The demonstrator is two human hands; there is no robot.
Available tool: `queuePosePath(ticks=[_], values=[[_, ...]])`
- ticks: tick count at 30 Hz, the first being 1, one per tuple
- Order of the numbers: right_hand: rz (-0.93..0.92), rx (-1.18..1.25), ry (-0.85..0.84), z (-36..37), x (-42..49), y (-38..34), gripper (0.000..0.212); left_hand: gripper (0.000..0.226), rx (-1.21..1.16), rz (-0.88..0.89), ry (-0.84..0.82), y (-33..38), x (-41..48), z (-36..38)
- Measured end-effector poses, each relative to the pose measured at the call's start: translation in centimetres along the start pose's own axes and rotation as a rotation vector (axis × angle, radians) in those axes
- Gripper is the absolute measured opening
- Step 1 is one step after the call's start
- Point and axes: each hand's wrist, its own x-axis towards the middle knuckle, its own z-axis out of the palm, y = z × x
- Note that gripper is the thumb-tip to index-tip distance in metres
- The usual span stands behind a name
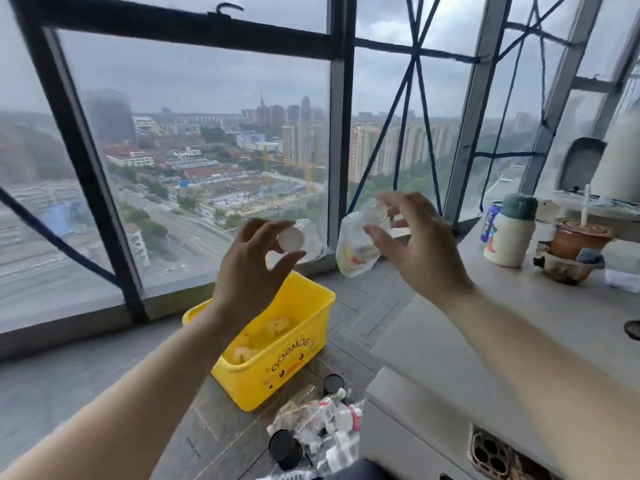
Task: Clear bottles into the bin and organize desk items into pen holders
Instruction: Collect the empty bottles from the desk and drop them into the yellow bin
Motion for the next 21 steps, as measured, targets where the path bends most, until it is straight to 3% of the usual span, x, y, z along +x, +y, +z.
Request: queuePosePath(ticks=[4,8,10,13,14,16,21], values=[[-0.050,0.121,0.090,5.3,2.8,-2.0,0.044,0.042,0.114,-0.030,0.128,-3.9,0.9,-4.1],[-0.044,0.156,0.162,11.9,5.7,-1.7,0.043,0.046,0.208,-0.074,0.151,-9.3,3.0,-4.7],[0.079,0.067,-0.001,16.1,6.6,0.0,0.050,0.060,0.289,-0.226,-0.029,-12.8,4.1,-3.5],[0.495,-0.218,-0.663,21.0,5.5,3.0,0.087,0.099,0.578,-0.691,-0.717,-17.2,3.7,-1.3],[0.552,-0.236,-0.753,21.8,4.8,3.6,0.089,0.102,0.578,-0.772,-0.851,-18.1,3.0,-0.8],[0.521,-0.210,-0.750,22.3,3.8,4.2,0.082,0.099,0.519,-0.761,-0.917,-19.3,1.9,0.4],[0.488,-0.227,-0.788,20.5,2.5,4.8,0.067,0.077,0.420,-0.649,-0.881,-18.0,0.6,3.1]])
